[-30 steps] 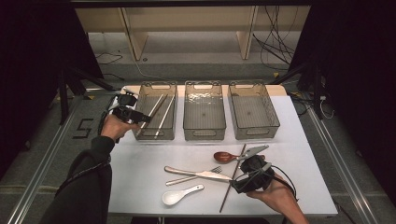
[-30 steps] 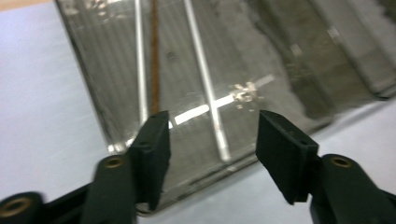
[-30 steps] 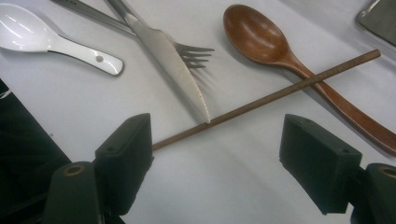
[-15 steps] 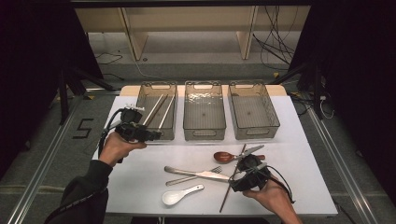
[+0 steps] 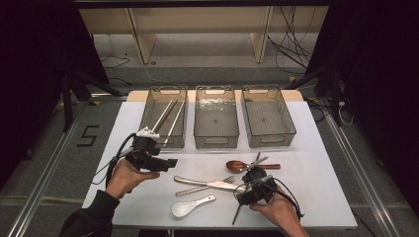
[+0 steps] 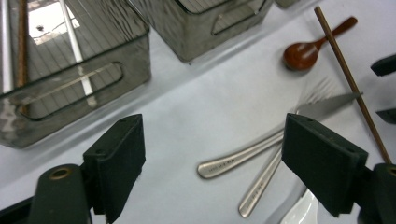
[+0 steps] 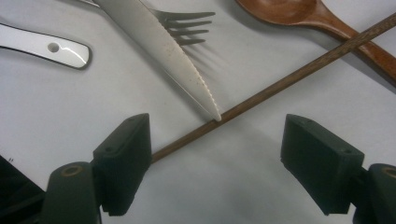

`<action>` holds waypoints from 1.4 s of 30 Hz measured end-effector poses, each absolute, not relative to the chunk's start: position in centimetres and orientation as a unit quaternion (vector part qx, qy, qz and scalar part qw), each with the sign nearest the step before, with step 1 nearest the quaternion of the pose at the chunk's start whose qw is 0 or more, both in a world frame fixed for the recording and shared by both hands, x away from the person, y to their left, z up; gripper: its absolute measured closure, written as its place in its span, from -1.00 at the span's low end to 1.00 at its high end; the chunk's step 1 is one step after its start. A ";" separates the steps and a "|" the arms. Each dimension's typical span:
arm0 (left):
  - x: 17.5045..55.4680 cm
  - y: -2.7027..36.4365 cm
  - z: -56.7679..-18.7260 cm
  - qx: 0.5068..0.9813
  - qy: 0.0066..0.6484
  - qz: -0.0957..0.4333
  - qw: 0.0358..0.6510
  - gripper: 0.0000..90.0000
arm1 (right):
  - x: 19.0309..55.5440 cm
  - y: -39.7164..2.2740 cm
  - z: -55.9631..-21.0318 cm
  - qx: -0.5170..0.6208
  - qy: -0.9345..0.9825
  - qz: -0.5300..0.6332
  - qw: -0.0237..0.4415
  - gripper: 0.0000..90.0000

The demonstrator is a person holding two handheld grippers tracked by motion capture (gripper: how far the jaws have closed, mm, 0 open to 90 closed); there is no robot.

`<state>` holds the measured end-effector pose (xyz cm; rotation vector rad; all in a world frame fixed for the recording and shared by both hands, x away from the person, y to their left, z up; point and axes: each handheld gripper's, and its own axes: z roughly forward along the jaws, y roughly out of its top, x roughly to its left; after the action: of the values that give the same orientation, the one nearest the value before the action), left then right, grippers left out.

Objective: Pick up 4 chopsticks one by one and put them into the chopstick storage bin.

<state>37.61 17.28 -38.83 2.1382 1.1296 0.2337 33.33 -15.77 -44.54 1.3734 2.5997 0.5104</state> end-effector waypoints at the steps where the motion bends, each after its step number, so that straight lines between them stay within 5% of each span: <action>1: 37.4 17.3 -38.9 0.825 0.437 0.090 0.348 -0.55 | 33.4 -15.7 -44.7 0.458 0.869 0.169 0.080 -0.44; 24: 35.3 18.3 -40.2 0.830 0.430 0.097 0.341 -0.58 | 34.1 -15.1 -46.3 0.452 0.881 0.120 0.066 -0.39; 42: 34.9 18.6 -40.7 0.831 0.432 0.094 0.337 -0.59 | 34.2 -16.5 -45.8 0.448 0.886 0.100 0.061 0.10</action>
<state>34.93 18.58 -40.69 2.1664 1.1246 0.2461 34.24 -16.55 -45.77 1.3566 2.6818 0.3022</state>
